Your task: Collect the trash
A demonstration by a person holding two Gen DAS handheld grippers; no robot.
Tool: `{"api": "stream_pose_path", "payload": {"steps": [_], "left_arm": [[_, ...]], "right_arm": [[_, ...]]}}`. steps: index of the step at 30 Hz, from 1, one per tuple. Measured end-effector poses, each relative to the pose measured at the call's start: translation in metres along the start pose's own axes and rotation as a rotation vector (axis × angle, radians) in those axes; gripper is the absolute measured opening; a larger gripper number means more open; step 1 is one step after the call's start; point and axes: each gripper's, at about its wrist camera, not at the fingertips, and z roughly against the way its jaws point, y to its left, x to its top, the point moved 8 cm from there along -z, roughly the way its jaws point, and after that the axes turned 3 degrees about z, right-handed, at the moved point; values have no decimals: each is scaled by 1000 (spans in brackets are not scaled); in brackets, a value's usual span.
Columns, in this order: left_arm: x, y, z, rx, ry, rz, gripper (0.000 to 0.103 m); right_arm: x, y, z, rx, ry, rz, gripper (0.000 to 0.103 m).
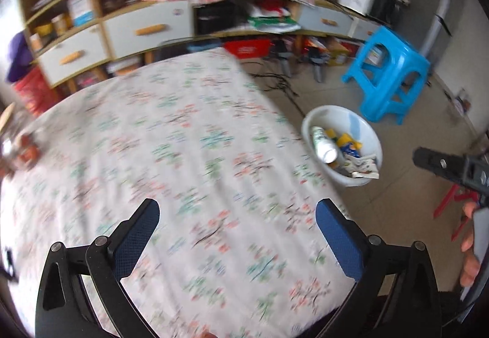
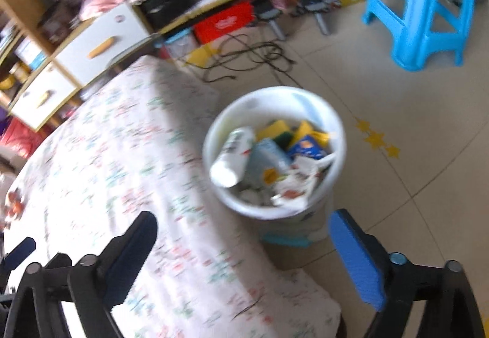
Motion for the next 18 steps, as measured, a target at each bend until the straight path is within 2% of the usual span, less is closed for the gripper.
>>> {"api": "stream_pose_path", "payload": {"steps": [2, 6, 8, 11, 15, 18], "left_arm": [[-9, 12, 19, 25, -31, 20, 103], [-30, 27, 48, 51, -73, 44, 103], [-41, 29, 57, 58, -80, 47, 103], [-56, 32, 68, 64, -109, 52, 103], [-66, 40, 77, 83, -147, 64, 103], [-68, 50, 85, 134, -203, 61, 103]], "right_arm": [[-10, 14, 11, -21, -6, 42, 102], [-33, 40, 32, -25, -20, 101, 102], [-44, 47, 40, -60, -39, 142, 102], [-62, 59, 50, -119, -100, 217, 102], [-77, 66, 56, -142, -167, 234, 102], [-86, 70, 54, -162, -223, 244, 102]]}}
